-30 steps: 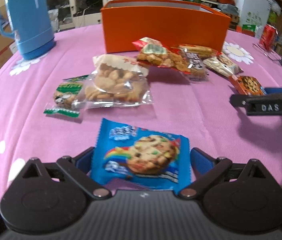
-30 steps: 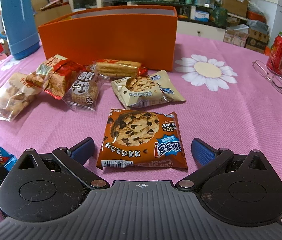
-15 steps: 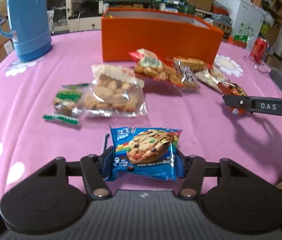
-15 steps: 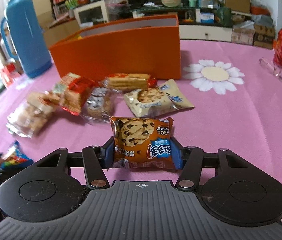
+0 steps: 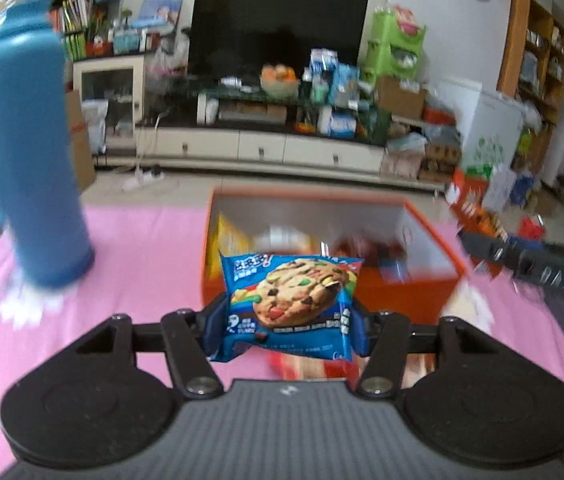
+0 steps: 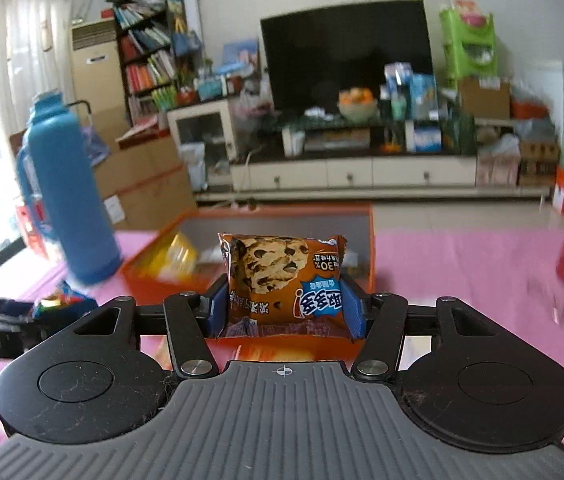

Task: Organize snacks
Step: 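Carry both held packets over the orange box and open both tools, then withdraw both tools from the box back to the remaining snacks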

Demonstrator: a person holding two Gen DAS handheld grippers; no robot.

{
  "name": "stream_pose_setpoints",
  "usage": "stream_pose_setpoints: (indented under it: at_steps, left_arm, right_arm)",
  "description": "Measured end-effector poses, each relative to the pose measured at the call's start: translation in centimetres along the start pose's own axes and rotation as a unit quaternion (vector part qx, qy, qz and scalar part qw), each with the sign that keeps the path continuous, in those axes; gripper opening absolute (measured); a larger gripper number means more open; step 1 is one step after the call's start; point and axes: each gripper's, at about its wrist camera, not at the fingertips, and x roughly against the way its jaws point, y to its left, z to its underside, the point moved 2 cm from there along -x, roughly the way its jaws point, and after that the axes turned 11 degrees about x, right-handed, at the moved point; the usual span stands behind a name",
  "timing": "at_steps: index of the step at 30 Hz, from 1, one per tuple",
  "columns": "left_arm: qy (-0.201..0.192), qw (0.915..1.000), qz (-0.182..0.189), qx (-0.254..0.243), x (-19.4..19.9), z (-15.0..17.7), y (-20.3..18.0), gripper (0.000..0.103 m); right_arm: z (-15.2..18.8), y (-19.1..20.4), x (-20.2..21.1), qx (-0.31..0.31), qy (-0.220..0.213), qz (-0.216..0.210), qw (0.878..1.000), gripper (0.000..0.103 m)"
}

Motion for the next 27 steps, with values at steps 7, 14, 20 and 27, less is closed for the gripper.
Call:
stream_pose_setpoints:
  at_steps: [7, 14, 20, 27]
  left_arm:
    - [0.009, 0.9999, -0.001, -0.008, -9.8, -4.2, -2.0, 0.075]
    - [0.000, 0.9993, 0.003, 0.039, -7.6, -3.1, -0.3, 0.081]
    - [-0.005, 0.9990, -0.044, 0.010, -0.1, 1.5, 2.7, 0.096]
    - [0.065, 0.9947, -0.077, 0.018, 4.8, 10.7, 5.5, 0.096]
  right_arm:
    - [-2.1, -1.5, -10.7, -0.009, 0.017, -0.011, 1.000, 0.060]
    - [-2.2, -2.2, -9.3, -0.007, -0.013, 0.012, 1.000, 0.094]
    - [-1.8, -2.0, -5.7, -0.061, -0.017, -0.023, 0.998, 0.096]
    - [4.8, 0.0, -1.5, -0.089, 0.051, -0.042, 0.994, 0.096]
